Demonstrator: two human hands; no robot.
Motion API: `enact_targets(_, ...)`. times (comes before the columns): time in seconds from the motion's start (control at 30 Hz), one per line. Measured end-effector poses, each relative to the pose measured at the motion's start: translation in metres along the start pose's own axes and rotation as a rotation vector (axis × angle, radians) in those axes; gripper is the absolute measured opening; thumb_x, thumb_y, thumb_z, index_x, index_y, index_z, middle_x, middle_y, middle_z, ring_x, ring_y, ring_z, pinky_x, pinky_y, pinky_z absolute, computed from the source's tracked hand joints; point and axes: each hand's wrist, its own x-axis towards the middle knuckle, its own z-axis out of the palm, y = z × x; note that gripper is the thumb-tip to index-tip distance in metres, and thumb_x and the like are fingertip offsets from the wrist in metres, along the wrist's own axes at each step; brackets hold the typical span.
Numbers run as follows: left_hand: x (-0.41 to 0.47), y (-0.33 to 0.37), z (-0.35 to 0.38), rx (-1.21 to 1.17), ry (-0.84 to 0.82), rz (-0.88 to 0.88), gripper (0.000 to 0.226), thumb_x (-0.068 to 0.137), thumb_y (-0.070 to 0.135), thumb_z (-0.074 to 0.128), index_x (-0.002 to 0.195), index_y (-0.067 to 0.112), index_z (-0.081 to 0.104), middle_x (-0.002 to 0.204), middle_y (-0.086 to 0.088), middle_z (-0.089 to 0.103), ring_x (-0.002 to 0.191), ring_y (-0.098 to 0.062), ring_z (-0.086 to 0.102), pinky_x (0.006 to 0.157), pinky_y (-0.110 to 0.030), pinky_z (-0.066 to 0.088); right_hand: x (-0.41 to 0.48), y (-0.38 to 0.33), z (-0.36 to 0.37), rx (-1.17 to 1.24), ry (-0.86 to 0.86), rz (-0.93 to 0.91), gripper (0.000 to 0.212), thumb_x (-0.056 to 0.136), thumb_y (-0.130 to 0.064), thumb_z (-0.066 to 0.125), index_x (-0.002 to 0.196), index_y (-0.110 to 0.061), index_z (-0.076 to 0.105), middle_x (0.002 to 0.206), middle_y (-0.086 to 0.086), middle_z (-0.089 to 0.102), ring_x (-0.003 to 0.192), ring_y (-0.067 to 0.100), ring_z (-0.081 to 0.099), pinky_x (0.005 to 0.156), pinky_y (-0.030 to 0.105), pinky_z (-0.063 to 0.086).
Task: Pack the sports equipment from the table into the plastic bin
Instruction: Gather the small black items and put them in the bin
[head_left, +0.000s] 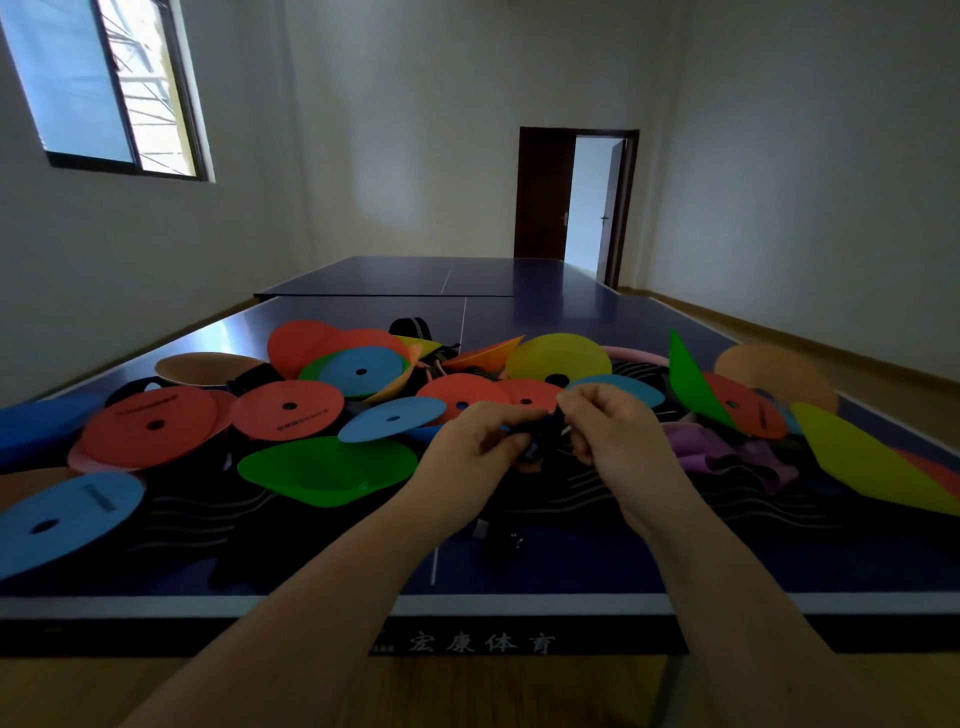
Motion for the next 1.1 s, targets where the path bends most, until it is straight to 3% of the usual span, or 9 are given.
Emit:
enact_targets(0.1, -0.002, 0.003, 0.001, -0.258, -0.037, -0.107, 0.034, 0.099, -0.003, 0.050, 0.116, 0.021, 0.066, 0.114, -0.009, 0.067, 0.092, -0.013, 0.071, 0.084, -0.024, 0.056, -0.001, 0.007, 0.007, -0.033, 0.073, -0.106, 0.019, 0.100, -0.019, 0.053, 0.082, -0.015, 0.056, 0.064, -0.007, 0.050, 0.052, -0.003, 0.045, 0.054, 0.012, 0.040)
enact_targets(0.2, -0.002, 0.003, 0.003, -0.452, -0.070, -0.175, 0.032, 0.098, -0.006, 0.048, 0.116, 0.013, 0.068, 0.111, -0.011, 0.067, 0.095, -0.019, 0.068, 0.081, -0.025, 0.057, -0.002, 0.012, 0.014, -0.118, 0.101, -0.207, 0.017, 0.101, -0.017, 0.051, 0.084, -0.019, 0.052, 0.080, -0.003, 0.052, 0.068, 0.000, 0.047, 0.067, 0.015, 0.042)
enact_targets(0.4, -0.005, 0.005, 0.006, -0.870, -0.137, -0.237, 0.026, 0.083, 0.004, 0.062, 0.109, 0.003, 0.059, 0.102, -0.011, 0.069, 0.085, -0.022, 0.071, 0.076, -0.027, 0.060, -0.006, 0.007, 0.017, -0.076, 0.157, -0.263, 0.017, 0.102, -0.019, 0.050, 0.086, -0.024, 0.051, 0.080, -0.006, 0.054, 0.065, -0.008, 0.050, 0.063, 0.009, 0.043)
enact_targets(0.53, -0.006, 0.007, 0.010, -0.882, -0.181, -0.211, 0.033, 0.079, 0.004, 0.063, 0.111, 0.008, 0.060, 0.108, -0.009, 0.069, 0.096, -0.021, 0.069, 0.083, -0.030, 0.059, -0.009, 0.010, 0.019, -0.059, 0.189, -0.281, 0.011, 0.102, -0.021, 0.050, 0.091, -0.023, 0.053, 0.088, 0.000, 0.057, 0.071, -0.004, 0.054, 0.066, 0.012, 0.046)
enact_targets(0.7, -0.007, 0.006, 0.020, -0.892, -0.157, -0.190, 0.026, 0.080, 0.011, 0.064, 0.105, 0.010, 0.058, 0.109, -0.011, 0.065, 0.097, -0.020, 0.069, 0.085, -0.030, 0.057, -0.011, 0.014, 0.025, 0.200, 0.154, -0.123, 0.012, 0.102, -0.026, 0.048, 0.095, -0.020, 0.056, 0.087, -0.002, 0.060, 0.071, 0.001, 0.061, 0.064, 0.019, 0.050)
enact_targets(0.83, -0.010, 0.006, 0.022, -0.958, -0.079, -0.172, 0.038, 0.088, 0.022, 0.054, 0.120, 0.002, 0.061, 0.115, -0.012, 0.070, 0.102, -0.019, 0.068, 0.091, -0.030, 0.056, -0.007, 0.012, 0.028, 0.387, 0.196, 0.004, 0.017, 0.103, -0.026, 0.047, 0.100, -0.016, 0.059, 0.086, -0.001, 0.063, 0.076, 0.005, 0.062, 0.069, 0.022, 0.049)
enact_targets(0.93, -0.012, 0.007, 0.024, -0.931, -0.043, -0.189, 0.043, 0.091, 0.024, 0.053, 0.128, 0.003, 0.061, 0.124, -0.014, 0.068, 0.110, -0.023, 0.066, 0.093, -0.030, 0.055, -0.005, 0.013, 0.030, 0.386, 0.228, 0.037, 0.020, 0.104, -0.029, 0.045, 0.105, -0.015, 0.060, 0.090, -0.001, 0.064, 0.083, 0.009, 0.061, 0.075, 0.026, 0.048)
enact_targets(1.1, -0.010, 0.013, 0.030, -0.934, 0.024, -0.226, 0.045, 0.086, 0.034, 0.057, 0.119, 0.005, 0.064, 0.112, -0.012, 0.073, 0.104, -0.020, 0.069, 0.090, -0.029, 0.056, -0.002, 0.018, 0.034, 0.313, 0.231, 0.060, 0.022, 0.105, -0.029, 0.044, 0.105, -0.012, 0.059, 0.088, 0.001, 0.065, 0.082, 0.011, 0.062, 0.077, 0.029, 0.049)
